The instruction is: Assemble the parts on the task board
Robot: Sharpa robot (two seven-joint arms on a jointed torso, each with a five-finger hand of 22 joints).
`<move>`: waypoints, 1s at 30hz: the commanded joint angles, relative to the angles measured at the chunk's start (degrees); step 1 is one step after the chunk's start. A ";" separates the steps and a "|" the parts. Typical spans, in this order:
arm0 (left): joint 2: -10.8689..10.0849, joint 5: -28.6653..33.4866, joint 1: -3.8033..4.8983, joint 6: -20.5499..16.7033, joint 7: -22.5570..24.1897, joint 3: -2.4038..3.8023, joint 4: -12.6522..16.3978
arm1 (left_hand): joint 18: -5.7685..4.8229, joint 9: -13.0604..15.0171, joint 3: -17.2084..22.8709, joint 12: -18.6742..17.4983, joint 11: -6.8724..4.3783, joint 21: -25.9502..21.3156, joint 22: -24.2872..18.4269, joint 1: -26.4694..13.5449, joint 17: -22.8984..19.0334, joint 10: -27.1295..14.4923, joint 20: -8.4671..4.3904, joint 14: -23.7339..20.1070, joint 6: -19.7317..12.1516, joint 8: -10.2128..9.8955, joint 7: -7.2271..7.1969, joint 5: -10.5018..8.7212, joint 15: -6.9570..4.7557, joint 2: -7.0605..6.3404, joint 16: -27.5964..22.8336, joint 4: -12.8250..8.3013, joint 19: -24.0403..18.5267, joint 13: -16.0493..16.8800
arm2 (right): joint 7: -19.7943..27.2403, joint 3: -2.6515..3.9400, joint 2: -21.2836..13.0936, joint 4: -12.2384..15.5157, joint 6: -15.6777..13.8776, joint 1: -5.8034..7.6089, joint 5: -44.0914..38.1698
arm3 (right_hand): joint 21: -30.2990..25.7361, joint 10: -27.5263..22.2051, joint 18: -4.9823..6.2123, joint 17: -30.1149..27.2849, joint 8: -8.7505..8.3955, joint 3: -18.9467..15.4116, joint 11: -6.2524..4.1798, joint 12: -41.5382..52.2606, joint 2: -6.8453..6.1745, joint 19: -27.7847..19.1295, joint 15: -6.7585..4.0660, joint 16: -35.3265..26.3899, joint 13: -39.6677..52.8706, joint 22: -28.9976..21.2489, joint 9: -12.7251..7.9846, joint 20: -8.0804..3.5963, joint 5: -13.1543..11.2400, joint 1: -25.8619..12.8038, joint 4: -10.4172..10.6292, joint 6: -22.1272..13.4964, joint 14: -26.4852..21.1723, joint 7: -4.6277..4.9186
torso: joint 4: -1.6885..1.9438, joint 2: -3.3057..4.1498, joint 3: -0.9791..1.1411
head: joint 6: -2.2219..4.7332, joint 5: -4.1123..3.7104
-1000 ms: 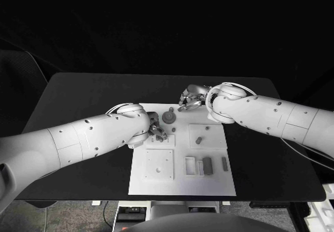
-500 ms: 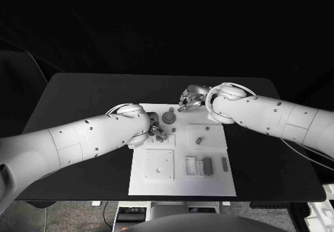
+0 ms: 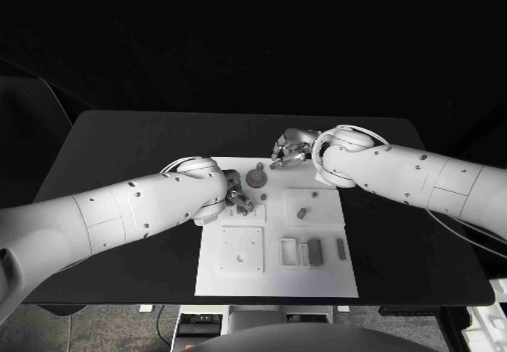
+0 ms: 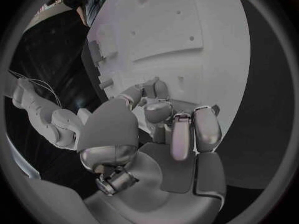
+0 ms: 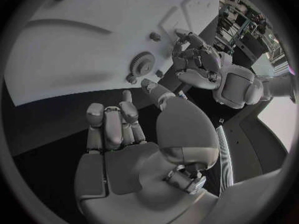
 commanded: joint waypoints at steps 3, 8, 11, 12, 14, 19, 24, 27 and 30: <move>0.17 0.64 -0.38 0.74 -0.02 -0.28 0.00 | 4.77 -0.08 2.60 0.00 -1.77 7.34 0.05 1.63 -0.12 4.47 0.06 7.27 7.35 0.47 -1.36 -0.51 -0.47 2.25 -0.14 -3.90 0.48 -0.12 | 0.11 0.02 0.04 0.02 0.74 -0.03 -0.47 | 0.35 0.18 0.93 0.02 -0.05 0.39 -0.08 0.34 0.02 -0.23 -0.26 0.18 -0.10 -0.10 -0.08 -0.09 0.20 -0.53 0.01 0.30 -0.05 0.60 | 0.00 0.02 -0.02 | 0.02 -0.02; 0.15 0.97 -0.40 0.57 0.08 -0.28 0.01 | 4.77 -0.11 1.09 0.01 -1.72 7.29 0.00 -0.01 -0.17 4.40 0.06 7.30 7.21 0.57 -1.31 -0.92 -0.49 1.72 -0.23 -3.53 0.54 -0.20 | 0.11 0.02 0.02 0.01 0.73 -0.03 -0.47 | 0.35 0.18 0.93 0.11 -0.05 0.39 -0.08 0.34 0.02 -0.23 -0.26 0.21 -0.10 -0.10 -0.08 -0.09 0.20 -0.53 0.00 0.30 0.05 0.60 | -0.01 0.01 -0.02 | 0.01 -0.01; 0.17 1.11 -0.40 0.69 0.12 -0.29 0.04 | 4.77 -0.14 0.10 0.02 -1.74 7.20 -0.07 -1.00 -0.22 4.37 0.02 7.33 7.15 0.67 -1.35 -2.41 -0.51 1.54 -0.31 -3.34 0.57 -0.28 | 0.11 0.02 0.03 0.00 0.71 -0.03 -0.47 | 0.35 0.18 0.93 0.02 -0.05 0.40 -0.08 0.34 0.03 -0.23 -0.26 0.18 -0.10 -0.10 -0.08 -0.09 0.20 -0.53 0.00 0.30 -0.04 0.60 | 0.00 0.00 -0.02 | 0.03 -0.02; 0.16 1.17 -0.40 0.68 0.14 -0.29 0.06 | 4.77 -0.15 -0.02 0.02 -1.74 7.19 -0.08 -1.10 -0.23 4.36 0.01 7.32 7.13 0.68 -1.35 -2.64 -0.52 1.47 -0.33 -3.33 0.57 -0.29 | 0.09 0.02 0.02 0.00 0.71 -0.03 -0.47 | 0.35 0.18 0.93 0.00 -0.05 0.40 -0.08 0.34 0.03 -0.23 -0.26 0.17 -0.10 -0.10 -0.08 -0.09 0.20 -0.53 0.00 0.30 -0.06 0.60 | -0.01 -0.01 -0.02 | 0.03 -0.02; 0.16 1.32 -0.40 0.74 0.21 -0.29 0.04 | 4.77 -0.19 -0.49 0.01 -1.74 7.14 -0.12 -1.59 -0.26 4.34 0.00 7.32 7.07 0.70 -1.35 -3.36 -0.52 1.18 -0.37 -3.23 0.56 -0.33 | 0.09 0.02 0.02 -0.02 0.71 -0.03 -0.47 | 0.35 0.18 0.93 -0.02 -0.05 0.40 -0.08 0.34 0.03 -0.23 -0.26 0.17 -0.10 -0.10 -0.08 -0.09 0.20 -0.54 0.00 0.30 -0.08 0.60 | -0.01 -0.01 -0.02 | 0.03 -0.02; 0.18 1.88 -0.40 0.32 0.48 -0.29 0.01 | 4.77 -0.26 -1.71 0.02 -1.73 7.08 -0.18 -3.00 -0.29 4.31 -0.01 7.31 7.03 0.77 -1.32 -4.12 -0.52 0.85 -0.44 -2.84 0.54 -0.42 | 0.09 0.02 0.03 -0.04 0.72 -0.03 -0.47 | 0.35 0.18 0.93 0.09 -0.05 0.40 -0.08 0.34 0.03 -0.23 -0.26 0.21 -0.10 -0.10 -0.08 -0.09 0.20 -0.54 0.00 0.30 0.03 0.60 | -0.01 0.01 -0.01 | 0.03 -0.04; 0.22 1.99 -0.40 0.31 0.52 -0.29 -0.03 | 4.77 -0.31 -2.49 0.03 -1.73 7.04 -0.23 -3.88 -0.30 4.30 -0.01 7.32 7.02 0.81 -1.32 -4.60 -0.53 0.67 -0.47 -2.62 0.53 -0.46 | 0.10 0.02 0.04 -0.02 0.73 -0.03 -0.47 | 0.35 0.18 0.93 0.02 -0.05 0.41 -0.08 0.34 0.03 -0.23 -0.26 0.19 -0.11 -0.11 -0.08 -0.09 0.20 -0.54 -0.01 0.30 -0.03 0.60 | 0.01 -0.01 -0.01 | 0.05 -0.05; 0.20 2.07 -0.40 0.31 0.51 -0.29 0.01 | 4.77 -0.37 -3.19 0.04 -1.77 6.98 -0.28 -4.56 -0.32 4.29 -0.06 7.32 7.01 0.86 -1.38 -6.08 -0.55 0.58 -0.51 -2.53 0.51 -0.52 | 0.10 0.02 0.00 -0.01 0.71 -0.03 -0.47 | 0.36 0.18 0.93 0.04 -0.05 0.41 -0.08 0.34 0.03 -0.23 -0.26 0.20 -0.11 -0.11 -0.08 -0.09 0.20 -0.54 -0.01 0.30 -0.02 0.60 | -0.01 0.00 -0.01 | 0.04 -0.05; 0.20 2.12 -0.40 0.27 0.48 -0.30 -0.01 | 4.77 -0.39 -3.33 0.03 -1.77 6.97 -0.30 -4.69 -0.33 4.28 -0.07 7.31 7.00 0.87 -1.39 -6.46 -0.55 0.54 -0.52 -2.51 0.50 -0.54 | 0.08 0.02 -0.01 -0.02 0.69 -0.03 -0.47 | 0.36 0.18 0.93 0.03 -0.05 0.41 -0.08 0.34 0.03 -0.23 -0.26 0.19 -0.11 -0.11 -0.08 -0.09 0.20 -0.54 -0.01 0.30 -0.02 0.60 | 0.00 -0.01 -0.01 | 0.02 -0.05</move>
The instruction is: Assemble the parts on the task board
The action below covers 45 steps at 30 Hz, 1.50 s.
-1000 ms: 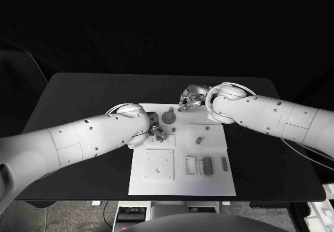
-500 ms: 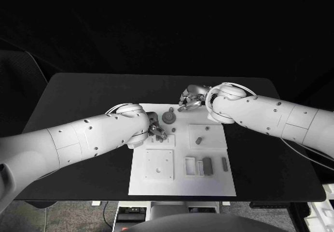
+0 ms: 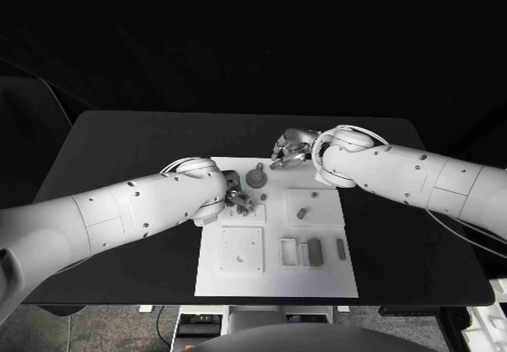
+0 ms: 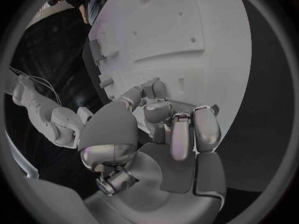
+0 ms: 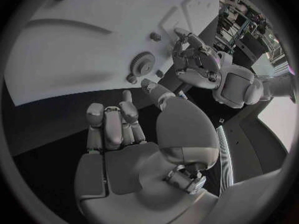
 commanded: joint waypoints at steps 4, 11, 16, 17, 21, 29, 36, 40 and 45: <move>0.25 0.77 -0.37 0.42 0.40 -0.21 0.20 | 4.26 -0.11 -0.63 0.02 -1.78 6.94 -0.10 -0.73 -0.08 4.25 -0.30 7.26 6.96 -0.05 -1.40 -1.04 -0.26 -0.10 -0.32 0.07 0.29 -0.11 | 0.09 0.02 -0.02 0.08 0.72 -0.03 -0.47 | 0.36 0.19 0.94 0.00 -0.05 0.42 -0.10 0.34 0.03 -0.23 -0.31 0.19 -0.06 -0.07 -0.09 -0.09 0.20 -0.55 -0.01 0.25 -0.08 0.65 | 0.00 0.01 0.00 | 0.00 -0.03; 0.21 0.72 -0.37 0.32 0.47 -0.21 0.17 | 4.26 -0.17 -0.95 0.01 -1.79 6.90 -0.14 -0.89 -0.09 4.20 -0.34 7.23 6.89 -0.06 -1.42 -2.17 -0.27 -0.26 -0.36 -0.04 0.25 -0.16 | 0.09 0.02 -0.06 0.07 0.67 -0.03 -0.47 | 0.36 0.19 0.94 0.00 -0.05 0.42 -0.10 0.34 0.03 -0.23 -0.31 0.20 -0.06 -0.07 -0.09 -0.09 0.20 -0.55 -0.02 0.25 -0.08 0.65 | 0.00 -0.01 0.00 | -0.01 -0.03; 0.12 0.15 -0.37 0.01 0.68 -0.21 0.20 | 4.26 -0.31 -1.50 0.01 -1.82 6.82 -0.24 -0.75 -0.11 4.12 -0.44 7.19 6.77 -0.03 -1.46 -5.18 -0.29 -0.52 -0.45 -0.46 0.15 -0.27 | 0.10 0.02 -0.07 0.06 0.68 -0.03 -0.47 | 0.36 0.19 0.94 -0.01 -0.05 0.43 -0.10 0.35 0.04 -0.23 -0.31 0.19 -0.07 -0.07 -0.09 -0.09 0.20 -0.55 -0.02 0.25 -0.09 0.65 | 0.00 0.01 -0.02 | -0.02 -0.05; 0.09 0.05 -0.37 -0.27 0.72 -0.21 0.22 | 4.26 -0.32 -1.54 0.01 -1.82 6.82 -0.24 -0.72 -0.11 4.11 -0.45 7.18 6.76 -0.03 -1.46 -5.38 -0.29 -0.59 -0.46 -0.51 0.14 -0.27 | 0.10 0.02 -0.07 0.06 0.68 -0.03 -0.47 | 0.36 0.19 0.94 0.02 -0.05 0.43 -0.10 0.35 0.04 -0.23 -0.31 0.21 -0.07 -0.07 -0.09 -0.09 0.20 -0.55 -0.02 0.25 -0.05 0.65 | 0.00 0.00 -0.03 | -0.02 -0.06; 0.01 -0.21 -0.37 -0.97 1.02 -0.21 0.27 | 4.26 -0.39 -1.23 0.02 -1.86 6.77 -0.30 0.15 -0.13 4.08 -0.53 7.17 6.71 -0.02 -1.52 -5.24 -0.32 -0.31 -0.50 -0.93 0.11 -0.32 | 0.07 0.02 -0.10 0.05 0.70 -0.03 -0.47 | 0.36 0.19 0.94 0.05 -0.05 0.43 -0.10 0.35 0.04 -0.23 -0.31 0.22 -0.07 -0.07 -0.09 -0.09 0.20 -0.56 -0.02 0.25 -0.02 0.65 | 0.01 0.01 -0.03 | -0.01 -0.05; 0.02 0.06 -0.37 -1.18 1.56 -0.20 0.45 | 4.26 -1.24 3.46 0.21 -1.82 6.80 -0.58 8.03 -0.13 3.79 -0.68 7.10 6.26 -0.41 -1.40 3.55 -0.32 1.60 -0.69 -2.18 -0.01 -0.56 | 0.10 0.02 -0.07 0.07 0.70 -0.03 -0.47 | 0.37 0.19 0.94 -0.03 -0.04 0.44 -0.10 0.35 0.04 -0.23 -0.31 0.19 -0.07 -0.08 -0.09 -0.09 0.20 -0.56 -0.02 0.25 -0.10 0.65 | 0.02 -0.01 -0.01 | -0.01 -0.03; -0.07 0.44 -0.38 0.05 1.85 -0.21 0.64 | 4.26 -1.29 4.06 0.23 -1.81 6.83 -0.58 8.94 -0.12 3.78 -0.67 7.09 6.27 -0.40 -1.38 3.67 -0.30 1.64 -0.68 -2.29 -0.04 -0.59 | 0.12 0.02 -0.07 0.05 0.73 -0.03 -0.47 | 0.37 0.19 0.94 -0.01 -0.04 0.45 -0.10 0.35 0.05 -0.23 -0.31 0.20 -0.07 -0.08 -0.09 -0.09 0.20 -0.57 -0.02 0.25 -0.07 0.65 | 0.00 0.00 0.00 | -0.07 -0.05; -0.09 -1.23 -0.38 -0.35 1.96 -0.21 0.71 | 4.26 -1.32 3.96 0.27 -1.76 6.90 -0.55 9.02 -0.09 3.78 -0.63 7.08 6.27 -0.40 -1.31 3.26 -0.27 1.13 -0.65 -2.23 -0.06 -0.59 | 0.12 0.02 -0.04 -0.01 0.71 -0.07 -0.47 | 0.37 0.19 0.94 0.09 -0.04 0.45 -0.10 0.35 0.05 -0.23 -0.31 0.25 -0.08 -0.08 -0.10 -0.09 0.20 -0.58 -0.02 0.25 0.03 0.65 | 0.02 0.00 0.00 | -0.07 -0.03; -0.13 -2.13 -0.40 -0.84 1.62 -0.21 0.79 | 4.26 -1.32 4.37 0.29 -1.78 6.91 -0.55 9.62 -0.07 3.81 -0.62 7.08 6.42 -0.31 -1.37 3.40 -0.26 1.45 -0.62 -2.27 -0.10 -0.60 | 0.13 0.02 0.00 0.01 0.74 -0.10 -0.47 | 0.37 0.19 0.94 0.06 -0.04 0.45 -0.10 0.35 0.06 -0.23 -0.31 0.24 -0.08 -0.08 -0.10 -0.09 0.20 -0.59 -0.02 0.25 0.00 0.65 | 0.02 -0.02 0.00 | -0.06 0.00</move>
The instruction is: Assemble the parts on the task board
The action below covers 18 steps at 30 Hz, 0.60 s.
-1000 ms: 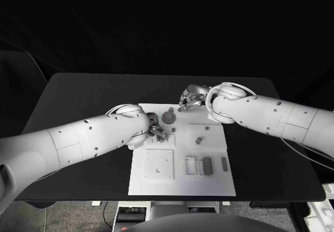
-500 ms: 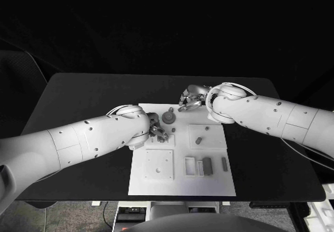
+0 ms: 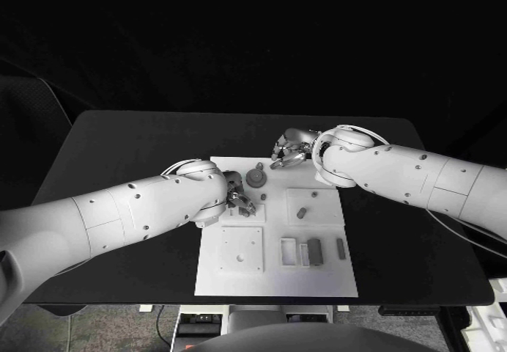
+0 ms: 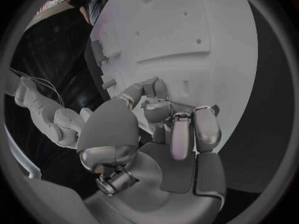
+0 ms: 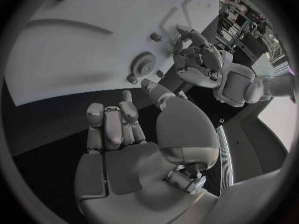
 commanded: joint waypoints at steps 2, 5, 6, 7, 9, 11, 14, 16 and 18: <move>-0.03 -2.03 -0.13 -0.39 0.10 -0.05 0.24 | 4.32 -0.07 2.88 0.32 -1.79 6.92 -0.04 4.33 0.05 3.85 -0.18 7.12 6.51 -0.02 -1.39 -0.08 -0.32 3.90 -0.14 -2.49 -0.08 -0.04 | 0.16 0.02 0.05 0.02 0.77 -0.05 -0.47 | 0.37 0.17 0.96 0.05 -0.04 0.45 -0.08 0.35 0.06 -0.23 -0.39 0.24 -0.09 -0.09 -0.05 -0.09 0.20 -0.59 -0.02 0.15 -0.08 0.75 | 0.01 0.01 0.00 | 0.00 0.04; -0.11 -2.55 -0.16 -1.24 -0.17 -0.05 0.32 | 4.32 -0.04 3.02 0.37 -1.80 6.94 -0.04 4.48 0.07 3.93 -0.16 7.16 6.69 0.10 -1.43 0.17 -0.31 4.00 -0.10 -2.45 -0.07 -0.03 | 0.16 0.02 0.04 0.03 0.74 -0.08 -0.47 | 0.37 0.17 0.96 0.02 -0.04 0.46 -0.08 0.35 0.06 -0.23 -0.39 0.23 -0.09 -0.09 -0.05 -0.09 0.19 -0.59 -0.02 0.15 -0.10 0.75 | -0.02 0.02 -0.01 | 0.03 0.09; -0.15 -2.67 -0.16 -1.52 -0.28 -0.04 0.32 | 4.32 -0.02 3.10 0.40 -1.82 6.96 -0.03 4.56 0.09 3.99 -0.15 7.19 6.81 0.18 -1.46 0.39 -0.31 4.04 -0.07 -2.41 -0.06 -0.03 | 0.16 0.02 0.03 0.03 0.74 -0.08 -0.47 | 0.37 0.17 0.96 0.05 -0.04 0.46 -0.08 0.35 0.06 -0.23 -0.39 0.24 -0.09 -0.09 -0.05 -0.09 0.19 -0.59 -0.02 0.15 -0.07 0.75 | -0.03 0.01 -0.01 | 0.04 0.09; -0.18 -2.87 -0.16 -1.64 -0.34 -0.04 0.32 | 4.32 -0.02 3.11 0.41 -1.82 6.97 -0.03 4.57 0.09 4.00 -0.15 7.20 6.82 0.19 -1.46 0.41 -0.31 4.04 -0.06 -2.41 -0.06 -0.03 | 0.15 0.02 0.02 0.03 0.73 -0.09 -0.47 | 0.37 0.17 0.96 0.02 -0.04 0.46 -0.08 0.35 0.06 -0.23 -0.39 0.23 -0.09 -0.10 -0.05 -0.09 0.19 -0.59 -0.02 0.15 -0.10 0.75 | -0.03 0.01 -0.01 | 0.04 0.09; -0.26 -3.28 -0.17 -2.20 -0.52 -0.04 0.32 | 4.32 -0.01 3.16 0.43 -1.83 6.98 -0.03 4.61 0.10 4.04 -0.14 7.21 6.89 0.24 -1.48 0.54 -0.31 4.06 -0.05 -2.39 -0.05 -0.02 | 0.15 0.02 0.00 0.03 0.73 -0.09 -0.47 | 0.37 0.17 0.96 0.03 -0.04 0.46 -0.08 0.36 0.06 -0.23 -0.39 0.23 -0.09 -0.10 -0.05 -0.09 0.19 -0.59 -0.02 0.15 -0.09 0.75 | -0.03 0.02 -0.01 | 0.07 0.09; -0.34 -3.43 -0.17 -2.17 -0.54 -0.04 0.29 | 4.32 0.00 3.22 0.46 -1.84 7.00 -0.02 4.67 0.11 4.09 -0.13 7.23 6.98 0.29 -1.50 0.71 -0.30 4.08 -0.02 -2.37 -0.03 -0.02 | 0.15 0.02 0.00 0.03 0.76 -0.09 -0.47 | 0.37 0.17 0.96 0.05 -0.04 0.46 -0.08 0.36 0.06 -0.23 -0.39 0.24 -0.09 -0.10 -0.05 -0.09 0.19 -0.60 -0.02 0.15 -0.07 0.75 | -0.02 0.01 -0.01 | 0.07 0.08; -0.46 -3.47 -0.17 -2.01 -0.59 -0.03 0.22 | 4.32 0.01 3.27 0.48 -1.86 7.02 -0.02 4.72 0.12 4.14 -0.12 7.24 7.04 0.34 -1.52 0.85 -0.29 4.11 0.00 -2.36 -0.01 -0.02 | 0.14 0.02 0.02 0.02 0.75 -0.10 -0.47 | 0.37 0.17 0.96 0.02 -0.04 0.46 -0.08 0.36 0.06 -0.23 -0.39 0.23 -0.09 -0.10 -0.05 -0.09 0.19 -0.60 -0.02 0.15 -0.10 0.75 | -0.01 0.00 0.01 | 0.06 0.10; -0.47 -3.47 -0.17 -1.97 -0.59 -0.03 0.14 | 4.32 0.01 3.28 0.48 -1.86 7.02 -0.02 4.73 0.12 4.15 -0.11 7.25 7.06 0.35 -1.53 0.88 -0.29 4.11 0.00 -2.35 0.00 -0.02 | 0.13 0.02 0.01 0.01 0.75 -0.10 -0.47 | 0.38 0.17 0.96 0.01 -0.04 0.46 -0.08 0.36 0.06 -0.23 -0.39 0.23 -0.09 -0.10 -0.05 -0.09 0.19 -0.60 -0.02 0.15 -0.11 0.75 | 0.00 0.00 0.02 | 0.06 0.08; -0.49 -3.43 -0.17 -1.93 -0.61 -0.03 0.04 | 4.32 0.01 3.31 0.50 -1.87 7.03 -0.01 4.75 0.13 4.17 -0.11 7.26 7.09 0.37 -1.54 0.96 -0.29 4.13 0.01 -2.34 0.01 -0.02 | 0.13 0.02 0.00 0.02 0.75 -0.10 -0.47 | 0.38 0.17 0.96 -0.05 -0.04 0.46 -0.08 0.36 0.06 -0.23 -0.39 0.21 -0.09 -0.10 -0.05 -0.09 0.19 -0.60 -0.02 0.15 -0.17 0.75 | 0.00 0.00 0.02 | 0.08 0.09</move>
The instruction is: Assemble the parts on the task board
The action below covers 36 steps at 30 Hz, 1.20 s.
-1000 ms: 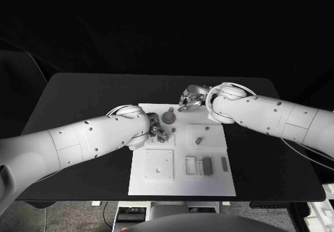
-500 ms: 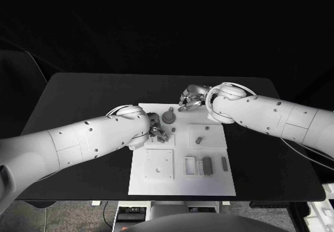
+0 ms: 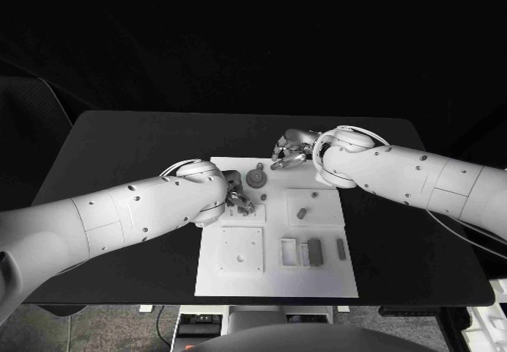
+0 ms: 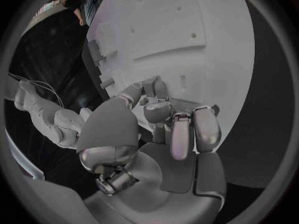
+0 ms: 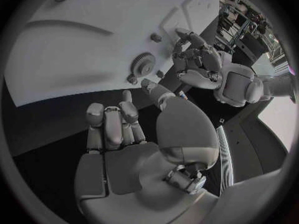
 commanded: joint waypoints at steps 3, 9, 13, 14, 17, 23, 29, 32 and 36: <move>-0.20 -0.95 -0.09 -0.41 -0.66 -0.10 -0.33 | 4.33 0.02 3.06 0.27 -1.87 7.04 -0.02 4.75 0.07 4.19 -0.12 7.27 7.12 0.39 -1.55 0.48 -0.30 4.15 0.02 -2.60 0.02 -0.02 | 0.11 0.02 -0.03 0.00 0.73 -0.04 -0.47 | 0.38 0.18 0.96 0.05 -0.04 0.47 -0.09 0.36 0.06 -0.24 -0.37 0.26 -0.09 -0.05 -0.06 -0.09 0.19 -0.61 -0.02 0.31 -0.02 0.60 | 0.01 0.00 0.02 | 0.00 0.00; -0.15 -0.40 -0.09 0.21 -0.66 -0.10 -0.35 | 4.33 0.02 3.08 0.28 -1.87 7.05 -0.01 4.75 0.07 4.22 -0.11 7.27 7.15 0.42 -1.55 0.56 -0.30 4.15 0.03 -2.57 0.04 -0.02 | 0.12 0.02 0.02 0.01 0.75 -0.05 -0.47 | 0.38 0.18 0.96 -0.04 -0.04 0.47 -0.09 0.36 0.06 -0.24 -0.37 0.23 -0.10 -0.05 -0.06 -0.09 0.19 -0.61 -0.03 0.31 -0.11 0.60 | 0.00 0.01 0.00 | -0.02 -0.02; -0.06 -0.01 -0.09 1.04 -0.71 -0.11 -0.37 | 4.33 0.02 3.08 0.29 -1.87 7.06 -0.01 4.74 0.08 4.23 -0.11 7.28 7.16 0.43 -1.55 0.60 -0.29 4.15 0.04 -2.56 0.04 -0.02 | 0.13 0.02 0.02 0.00 0.78 -0.05 -0.47 | 0.38 0.18 0.96 0.05 -0.04 0.47 -0.09 0.36 0.06 -0.24 -0.37 0.26 -0.10 -0.05 -0.06 -0.09 0.19 -0.62 -0.03 0.31 -0.02 0.60 | 0.02 0.00 -0.01 | -0.05 -0.05; -0.07 0.04 -0.09 1.24 -0.74 -0.11 -0.34 | 4.33 0.02 3.08 0.29 -1.87 7.06 -0.01 4.73 0.08 4.23 -0.11 7.28 7.17 0.43 -1.55 0.61 -0.29 4.15 0.04 -2.55 0.04 -0.02 | 0.13 0.02 0.01 0.02 0.79 -0.05 -0.47 | 0.38 0.18 0.96 0.06 -0.04 0.47 -0.09 0.36 0.06 -0.24 -0.37 0.26 -0.10 -0.05 -0.06 -0.09 0.19 -0.62 -0.03 0.31 -0.01 0.60 | 0.02 0.00 -0.01 | -0.05 -0.05; -0.08 0.15 -0.09 1.72 -0.82 -0.11 -0.36 | 4.33 0.02 3.08 0.29 -1.87 7.06 -0.01 4.72 0.08 4.24 -0.11 7.28 7.18 0.43 -1.55 0.63 -0.29 4.14 0.04 -2.53 0.05 -0.02 | 0.11 0.02 0.00 0.00 0.78 -0.05 -0.47 | 0.38 0.18 0.96 -0.03 -0.04 0.48 -0.09 0.36 0.06 -0.24 -0.37 0.23 -0.10 -0.06 -0.06 -0.09 0.19 -0.62 -0.03 0.31 -0.10 0.60 | 0.02 0.01 -0.01 | -0.07 -0.05; -0.10 0.50 -0.09 2.07 -0.95 -0.12 -0.36 | 4.32 0.02 3.05 0.30 -1.86 7.08 -0.01 4.63 0.08 4.25 -0.09 7.28 7.20 0.45 -1.54 0.70 -0.29 4.10 0.05 -2.47 0.06 -0.02 | 0.12 0.02 0.00 0.03 0.74 -0.05 -0.47 | 0.38 0.18 0.96 -0.05 -0.04 0.48 -0.09 0.36 0.06 -0.24 -0.37 0.23 -0.10 -0.06 -0.06 -0.09 0.19 -0.63 -0.03 0.31 -0.11 0.60 | 0.04 -0.01 0.00 | -0.11 -0.05; -0.17 0.35 -0.09 2.32 -0.78 -0.12 -0.27 | 4.33 0.03 3.06 0.32 -1.84 7.11 0.00 4.44 0.10 4.28 -0.04 7.30 7.28 0.53 -1.54 1.25 -0.28 4.07 0.08 -2.29 0.08 -0.03 | 0.11 0.02 -0.03 -0.04 0.75 -0.05 -0.47 | 0.39 0.18 0.96 -0.04 -0.03 0.48 -0.09 0.37 0.05 -0.24 -0.37 0.23 -0.10 -0.06 -0.06 -0.09 0.19 -0.63 -0.03 0.30 -0.10 0.60 | 0.00 0.02 -0.01 | -0.17 0.00; -0.12 0.26 -0.09 2.60 -0.77 -0.12 -0.26 | 4.33 0.03 3.08 0.32 -1.84 7.12 0.00 4.42 0.10 4.29 -0.03 7.30 7.30 0.56 -1.54 1.43 -0.27 4.08 0.09 -2.27 0.08 -0.04 | 0.12 0.02 0.03 -0.03 0.79 -0.05 -0.47 | 0.39 0.18 0.96 -0.08 -0.03 0.48 -0.09 0.37 0.05 -0.24 -0.37 0.22 -0.10 -0.06 -0.06 -0.09 0.19 -0.63 -0.03 0.30 -0.14 0.60 | 0.01 0.01 -0.01 | -0.18 0.01; -0.17 0.21 -0.09 2.49 -0.79 -0.12 -0.26 | 4.33 0.03 3.13 0.32 -1.84 7.12 0.00 4.42 0.11 4.30 -0.02 7.30 7.33 0.59 -1.56 1.67 -0.27 4.10 0.10 -2.26 0.09 -0.04 | 0.13 0.02 0.01 -0.04 0.78 -0.05 -0.47 | 0.39 0.18 0.96 -0.10 -0.03 0.49 -0.09 0.37 0.05 -0.24 -0.37 0.22 -0.11 -0.06 -0.07 -0.09 0.19 -0.64 -0.04 0.30 -0.16 0.60 | 0.00 0.01 -0.01 | -0.10 0.07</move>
